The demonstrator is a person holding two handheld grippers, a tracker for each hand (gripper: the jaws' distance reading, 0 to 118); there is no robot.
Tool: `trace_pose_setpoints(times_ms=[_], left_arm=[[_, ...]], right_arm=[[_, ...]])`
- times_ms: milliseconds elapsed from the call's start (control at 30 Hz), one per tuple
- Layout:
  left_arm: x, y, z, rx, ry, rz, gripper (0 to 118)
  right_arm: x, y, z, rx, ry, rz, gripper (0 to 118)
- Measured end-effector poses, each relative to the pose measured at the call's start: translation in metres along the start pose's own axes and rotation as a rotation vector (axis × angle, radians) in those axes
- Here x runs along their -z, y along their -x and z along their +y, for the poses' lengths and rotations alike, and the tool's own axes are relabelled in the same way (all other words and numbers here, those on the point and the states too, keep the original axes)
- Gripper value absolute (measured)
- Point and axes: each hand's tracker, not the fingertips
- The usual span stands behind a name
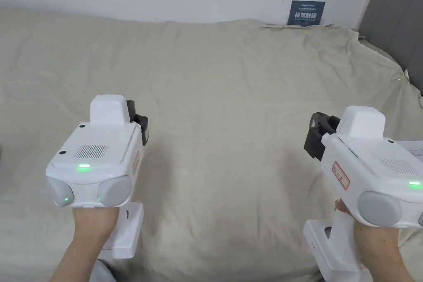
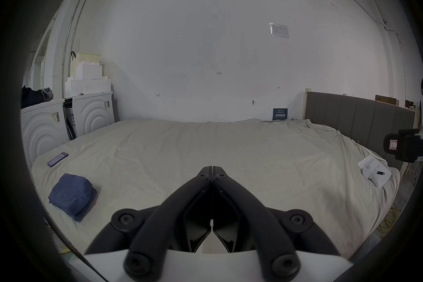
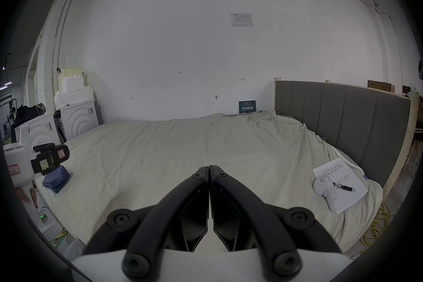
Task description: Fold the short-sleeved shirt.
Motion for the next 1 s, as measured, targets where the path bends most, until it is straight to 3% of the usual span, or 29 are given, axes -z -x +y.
trace_pose_setpoints(times_ms=[1000], left_arm=[[0.0017, -0.0053, -0.0021, 0.006, 0.009, -0.010, 0]], right_arm=[[-0.0006, 0.0002, 0.0039, 0.004, -0.013, 0.006, 0]])
